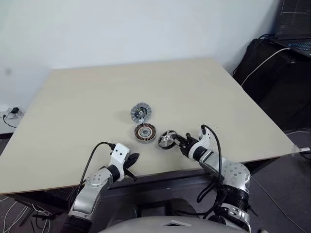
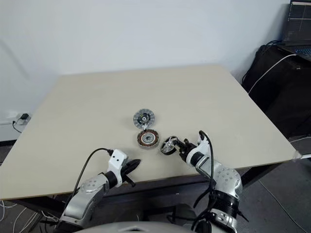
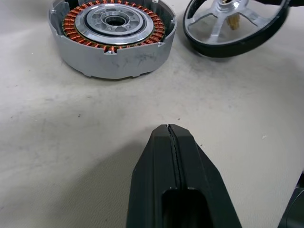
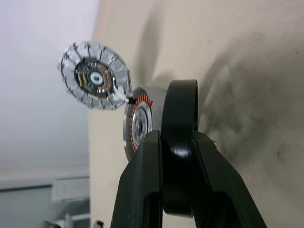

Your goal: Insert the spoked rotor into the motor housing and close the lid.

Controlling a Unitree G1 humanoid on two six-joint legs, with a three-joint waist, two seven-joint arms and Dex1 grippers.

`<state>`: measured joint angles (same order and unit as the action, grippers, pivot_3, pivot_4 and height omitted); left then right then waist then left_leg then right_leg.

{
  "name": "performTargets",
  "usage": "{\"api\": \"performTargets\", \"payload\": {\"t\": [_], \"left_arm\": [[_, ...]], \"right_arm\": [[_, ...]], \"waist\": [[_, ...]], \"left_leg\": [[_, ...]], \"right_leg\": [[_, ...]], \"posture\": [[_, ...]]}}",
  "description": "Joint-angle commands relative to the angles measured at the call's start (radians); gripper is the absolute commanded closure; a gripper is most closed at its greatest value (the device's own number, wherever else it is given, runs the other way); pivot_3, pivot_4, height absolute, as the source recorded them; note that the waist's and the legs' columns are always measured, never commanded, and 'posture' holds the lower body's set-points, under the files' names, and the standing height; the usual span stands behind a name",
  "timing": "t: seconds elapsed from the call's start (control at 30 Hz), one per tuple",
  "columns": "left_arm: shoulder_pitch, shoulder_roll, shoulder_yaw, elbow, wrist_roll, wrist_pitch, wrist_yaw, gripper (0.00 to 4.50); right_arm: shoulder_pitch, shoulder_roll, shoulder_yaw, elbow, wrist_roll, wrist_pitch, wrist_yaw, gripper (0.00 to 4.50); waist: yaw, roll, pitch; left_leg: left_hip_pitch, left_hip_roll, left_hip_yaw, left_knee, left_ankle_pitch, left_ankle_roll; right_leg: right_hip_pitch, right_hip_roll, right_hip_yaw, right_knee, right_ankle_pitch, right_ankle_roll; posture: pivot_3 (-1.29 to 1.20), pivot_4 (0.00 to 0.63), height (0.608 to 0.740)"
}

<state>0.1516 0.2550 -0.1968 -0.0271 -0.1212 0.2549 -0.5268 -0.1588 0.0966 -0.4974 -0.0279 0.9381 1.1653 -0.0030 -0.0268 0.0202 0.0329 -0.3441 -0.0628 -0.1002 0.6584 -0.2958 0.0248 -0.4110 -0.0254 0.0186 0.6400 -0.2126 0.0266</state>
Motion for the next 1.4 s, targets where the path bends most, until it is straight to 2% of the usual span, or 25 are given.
{"api": "performTargets", "payload": {"t": [0.03,0.2,0.4,0.7,0.9,1.4], "left_arm": [[-0.005,-0.001,0.008,-0.026,-0.009,-0.014,-0.002,4.50],[0.000,-0.001,0.005,-0.030,-0.010,-0.010,-0.002,4.50],[0.005,0.002,0.010,-0.040,-0.011,-0.006,0.001,4.50],[0.028,0.007,0.022,-0.067,-0.012,-0.002,0.013,4.50],[0.042,0.012,0.031,-0.083,-0.016,0.002,0.021,4.50],[0.047,0.013,0.034,-0.101,-0.017,0.015,0.024,4.50]], "right_arm": [[0.018,0.052,0.029,-0.113,0.050,-0.041,-0.014,4.13],[-0.029,0.082,0.056,-0.153,0.128,-0.082,-0.033,4.13],[-0.098,0.109,0.110,-0.081,0.169,-0.151,-0.036,4.13],[-0.203,0.106,0.205,0.200,0.107,-0.245,0.057,4.13],[-0.242,0.109,0.259,0.308,0.064,-0.290,0.123,4.13],[-0.292,0.094,0.248,0.463,-0.011,-0.375,0.205,4.13]], "waist": [[0.003,0.000,0.000],[-0.002,0.000,0.002],[-0.003,0.000,0.003],[-0.003,0.000,0.003],[-0.004,0.000,0.003],[-0.007,0.000,0.003]], "left_leg": [[0.000,0.000,0.000,0.000,0.000,0.000],[-0.001,0.000,0.000,0.000,0.000,0.000],[-0.001,0.000,0.000,0.000,0.000,0.000],[-0.001,0.000,0.000,-0.001,-0.001,0.001],[-0.001,0.000,0.000,0.000,-0.001,0.001],[0.000,0.000,0.000,0.000,-0.001,0.001]], "right_leg": [[0.000,0.000,0.000,0.000,0.000,0.000],[-0.001,0.000,0.000,-0.001,0.000,0.000],[-0.001,0.000,0.000,-0.001,0.000,0.000],[-0.001,0.000,0.002,-0.001,0.000,0.000],[-0.001,0.000,0.002,-0.001,0.000,0.000],[-0.001,0.000,0.003,0.000,0.000,0.000]], "posture": [[0.00,0.000,0.740],[0.00,0.000,0.740],[0.00,0.000,0.740],[0.00,0.000,0.740],[0.00,0.000,0.740],[0.00,0.000,0.740]]}}
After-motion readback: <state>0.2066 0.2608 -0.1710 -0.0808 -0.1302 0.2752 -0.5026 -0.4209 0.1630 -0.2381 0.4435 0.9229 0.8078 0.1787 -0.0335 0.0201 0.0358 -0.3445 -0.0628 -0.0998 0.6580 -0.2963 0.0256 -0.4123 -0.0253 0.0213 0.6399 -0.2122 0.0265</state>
